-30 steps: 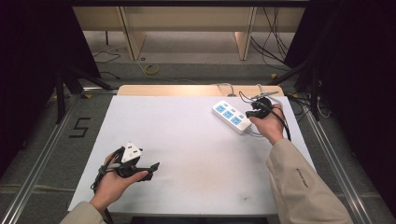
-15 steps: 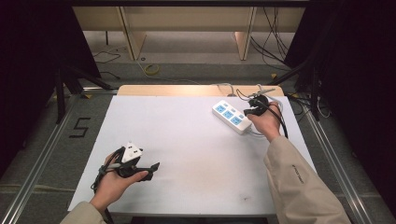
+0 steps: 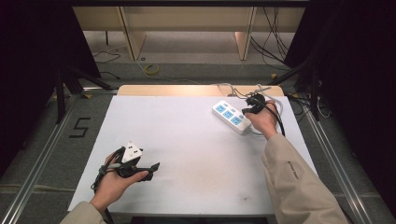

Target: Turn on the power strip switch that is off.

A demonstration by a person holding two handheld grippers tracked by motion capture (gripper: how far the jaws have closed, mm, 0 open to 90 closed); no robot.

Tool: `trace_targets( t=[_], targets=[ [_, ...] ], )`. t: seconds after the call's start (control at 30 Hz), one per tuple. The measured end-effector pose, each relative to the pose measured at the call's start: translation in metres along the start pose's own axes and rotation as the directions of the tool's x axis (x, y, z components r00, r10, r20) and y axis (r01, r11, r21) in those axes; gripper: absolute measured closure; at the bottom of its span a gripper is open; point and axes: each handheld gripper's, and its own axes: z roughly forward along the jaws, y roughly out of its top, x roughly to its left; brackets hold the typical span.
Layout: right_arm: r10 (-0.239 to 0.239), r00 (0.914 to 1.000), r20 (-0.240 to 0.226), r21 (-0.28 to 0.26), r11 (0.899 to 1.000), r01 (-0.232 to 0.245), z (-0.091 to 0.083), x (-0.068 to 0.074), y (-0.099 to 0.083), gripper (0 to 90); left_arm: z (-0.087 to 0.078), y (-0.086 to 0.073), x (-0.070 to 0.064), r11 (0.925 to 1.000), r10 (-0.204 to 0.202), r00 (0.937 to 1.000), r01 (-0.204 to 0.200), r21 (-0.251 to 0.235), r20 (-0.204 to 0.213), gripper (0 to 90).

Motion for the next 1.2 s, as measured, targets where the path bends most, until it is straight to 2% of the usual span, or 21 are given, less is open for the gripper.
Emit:
trace_targets(
  t=[0.5,0.87,0.93,1.2],
  targets=[
    [0.007,1.0000,-0.006,0.038,0.999,-0.007,0.015,0.000,-0.001,90.0,0.000,0.000,0.000,1.0000,0.001,1.0000,-0.001,-0.001,0.002,18.8],
    [0.003,1.0000,-0.002,0.047,0.999,-0.003,0.017,0.001,0.000,90.0,0.000,0.000,0.000,1.0000,0.004,1.0000,-0.003,-0.001,0.004,18.8],
    [-0.003,0.9999,0.010,0.053,0.999,0.003,0.017,0.001,0.000,90.0,0.000,0.000,-0.001,1.0000,0.003,1.0000,-0.003,-0.001,0.005,18.8],
    [-0.010,1.0000,-0.003,0.051,0.999,0.010,0.018,0.001,0.001,90.0,0.001,0.000,-0.001,1.0000,0.004,1.0000,-0.004,0.000,0.005,18.8]
  ],
)
